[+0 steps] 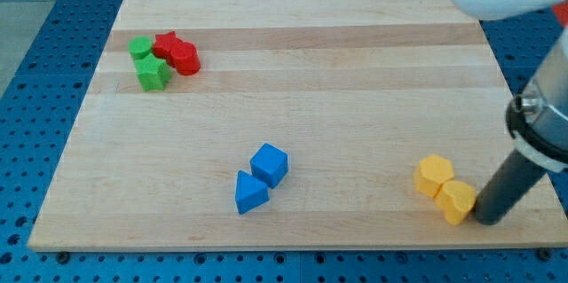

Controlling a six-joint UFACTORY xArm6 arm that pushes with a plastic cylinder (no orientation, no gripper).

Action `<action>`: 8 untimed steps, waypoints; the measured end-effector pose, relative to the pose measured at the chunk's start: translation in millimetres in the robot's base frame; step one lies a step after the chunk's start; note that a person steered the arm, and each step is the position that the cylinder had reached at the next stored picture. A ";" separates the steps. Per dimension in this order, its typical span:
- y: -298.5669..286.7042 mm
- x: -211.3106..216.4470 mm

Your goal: Slide the yellow heart left and a bit up

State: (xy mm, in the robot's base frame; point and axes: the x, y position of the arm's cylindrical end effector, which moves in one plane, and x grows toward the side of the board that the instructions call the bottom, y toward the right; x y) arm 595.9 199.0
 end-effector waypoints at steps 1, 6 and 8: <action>-14.3 -0.4; -96.1 -2.0; -110.4 -24.8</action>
